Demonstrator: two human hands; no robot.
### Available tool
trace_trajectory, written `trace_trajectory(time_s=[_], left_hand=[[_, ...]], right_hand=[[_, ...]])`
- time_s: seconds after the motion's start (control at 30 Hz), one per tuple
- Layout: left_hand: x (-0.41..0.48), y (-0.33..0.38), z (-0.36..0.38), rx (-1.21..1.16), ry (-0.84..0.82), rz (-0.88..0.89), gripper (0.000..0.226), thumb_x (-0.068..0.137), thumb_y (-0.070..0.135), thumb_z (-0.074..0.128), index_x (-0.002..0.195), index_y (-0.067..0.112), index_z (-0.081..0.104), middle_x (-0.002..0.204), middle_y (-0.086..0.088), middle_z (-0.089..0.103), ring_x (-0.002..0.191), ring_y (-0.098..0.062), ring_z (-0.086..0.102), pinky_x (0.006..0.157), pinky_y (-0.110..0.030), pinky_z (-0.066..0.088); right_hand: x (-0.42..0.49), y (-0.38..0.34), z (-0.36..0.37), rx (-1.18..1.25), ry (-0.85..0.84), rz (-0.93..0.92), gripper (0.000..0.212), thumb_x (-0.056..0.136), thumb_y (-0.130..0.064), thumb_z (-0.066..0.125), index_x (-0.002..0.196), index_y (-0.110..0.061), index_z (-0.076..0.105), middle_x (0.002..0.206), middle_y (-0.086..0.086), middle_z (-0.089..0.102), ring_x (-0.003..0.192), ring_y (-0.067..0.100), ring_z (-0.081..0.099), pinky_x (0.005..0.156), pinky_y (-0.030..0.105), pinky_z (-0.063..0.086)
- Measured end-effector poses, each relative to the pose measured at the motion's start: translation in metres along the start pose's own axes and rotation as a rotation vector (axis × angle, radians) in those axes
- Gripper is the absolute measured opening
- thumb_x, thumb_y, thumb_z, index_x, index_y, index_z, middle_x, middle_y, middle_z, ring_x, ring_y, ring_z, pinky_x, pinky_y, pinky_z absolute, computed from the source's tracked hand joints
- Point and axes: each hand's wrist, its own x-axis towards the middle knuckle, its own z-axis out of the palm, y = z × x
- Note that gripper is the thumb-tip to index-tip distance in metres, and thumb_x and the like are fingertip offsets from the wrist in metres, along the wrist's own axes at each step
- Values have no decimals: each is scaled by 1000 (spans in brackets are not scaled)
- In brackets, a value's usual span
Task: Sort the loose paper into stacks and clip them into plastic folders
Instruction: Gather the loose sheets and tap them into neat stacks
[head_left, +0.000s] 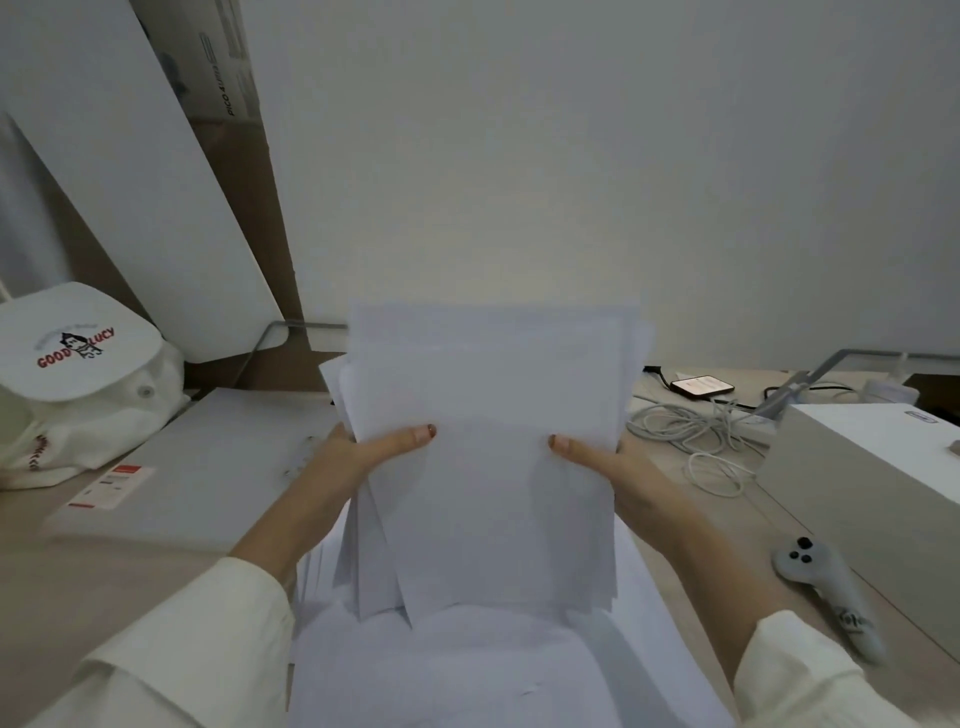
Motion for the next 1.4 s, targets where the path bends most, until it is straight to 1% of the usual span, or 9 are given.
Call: trace_trajectory(time_s=[0.1,0.23,0.4,0.57,0.77,0.93,1.1,1.3,1.4], left_hand=[[-2,-1,0,-6,56,42,68,35,48,85,96,25,66,89,11,76,79,-8,72,64,-20,56],[-11,-21,0,36,143,68,17,79,25,70,95,26,64,84,14,75,74,-3,70,58,-13,53],[-21,-43,27,13,282,67,22,87,27,60,108,26,57,100,12,65,91,-6,61,83,-27,49],[-22,-40,29,-21,371,196,7,87,23,59,94,25,61,95,6,67,90,-11,64,72,-19,53],[-29,-68,40,29,391,189,39,84,41,58,118,21,54,112,4,64,105,-13,61,87,-25,55],[-28,-59,40,47,449,281,8,92,18,52,95,25,55,92,6,62,85,-9,60,67,-8,50],[-32,-69,43,55,341,239,47,85,33,52,131,24,45,125,7,58,114,-5,55,99,-26,44],[-36,-66,44,48,429,275,13,90,24,57,97,34,53,97,12,62,88,0,63,67,-8,50],[-44,-73,46,57,365,213,23,84,34,56,103,44,49,106,18,61,92,13,60,78,-12,52]], right_hand=[[-3,5,-4,-3,92,-20,24,78,-20,70,102,-19,67,97,-5,76,89,11,71,75,24,58],[-16,23,-14,-77,171,-24,27,88,-24,56,112,-16,65,105,-3,74,98,14,69,84,27,56],[-19,47,-1,-57,262,50,36,93,-38,48,118,-17,63,113,-2,71,106,16,66,97,37,49],[-21,39,-6,-20,317,-47,33,93,-35,48,115,-17,65,113,2,71,107,17,66,94,38,49],[-24,74,10,-34,400,82,42,95,-42,40,130,-22,53,129,-5,58,120,15,53,108,41,37],[-24,68,9,26,506,-66,26,93,-37,46,88,-14,58,92,-3,58,89,16,55,79,33,42],[-27,82,14,27,417,54,41,96,-43,35,128,-25,54,121,-5,62,114,11,55,104,35,38],[-29,80,16,20,510,-45,23,96,-36,41,89,-24,59,88,-15,62,93,10,56,82,28,43],[-32,85,22,0,426,19,32,95,-41,40,119,-27,57,114,-15,62,109,7,55,100,32,39]])
